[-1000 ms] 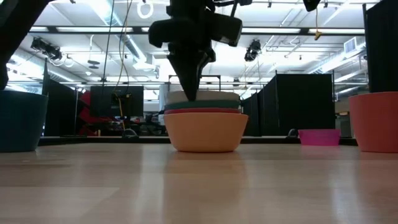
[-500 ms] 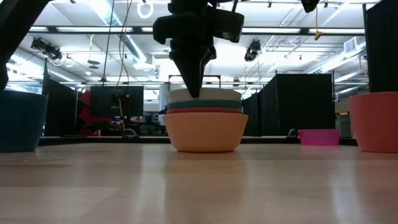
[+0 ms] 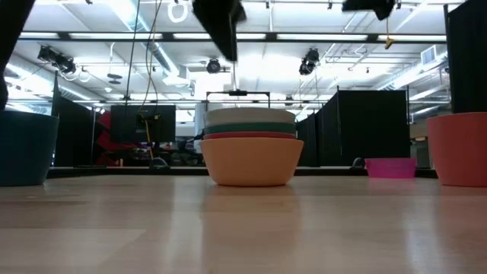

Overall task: Nest bowls inside each other
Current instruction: Stack the pink bowl on the top of the white bowl

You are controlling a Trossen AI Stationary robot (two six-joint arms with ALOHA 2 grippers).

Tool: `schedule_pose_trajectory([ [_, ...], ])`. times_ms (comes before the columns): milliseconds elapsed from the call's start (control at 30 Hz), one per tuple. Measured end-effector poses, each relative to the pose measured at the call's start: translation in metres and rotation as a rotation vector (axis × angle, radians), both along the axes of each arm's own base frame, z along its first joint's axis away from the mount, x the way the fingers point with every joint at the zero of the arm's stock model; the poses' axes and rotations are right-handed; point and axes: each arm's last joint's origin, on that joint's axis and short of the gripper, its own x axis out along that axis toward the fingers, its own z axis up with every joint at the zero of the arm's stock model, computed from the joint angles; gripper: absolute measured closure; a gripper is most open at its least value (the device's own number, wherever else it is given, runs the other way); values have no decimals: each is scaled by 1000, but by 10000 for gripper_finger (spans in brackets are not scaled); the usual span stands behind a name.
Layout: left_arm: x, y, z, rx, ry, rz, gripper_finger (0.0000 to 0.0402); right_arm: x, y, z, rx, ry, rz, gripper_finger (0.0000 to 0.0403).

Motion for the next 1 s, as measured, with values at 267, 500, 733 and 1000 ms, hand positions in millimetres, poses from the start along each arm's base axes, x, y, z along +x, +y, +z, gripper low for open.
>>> schedule_pose_trajectory([
  [267,-39,8,45,-26,-267,40,299,-7,-11,-22,-28,173,-178,352],
  [500,-68,17,27,-47,-344,119,312,-7,-18,-47,-5,253,-235,366],
  [733,-99,25,4,-71,-429,192,325,-10,-28,-74,22,335,-307,377],
  [1000,-121,29,-4,-81,-517,204,320,-21,-56,-90,76,333,-558,340],
])
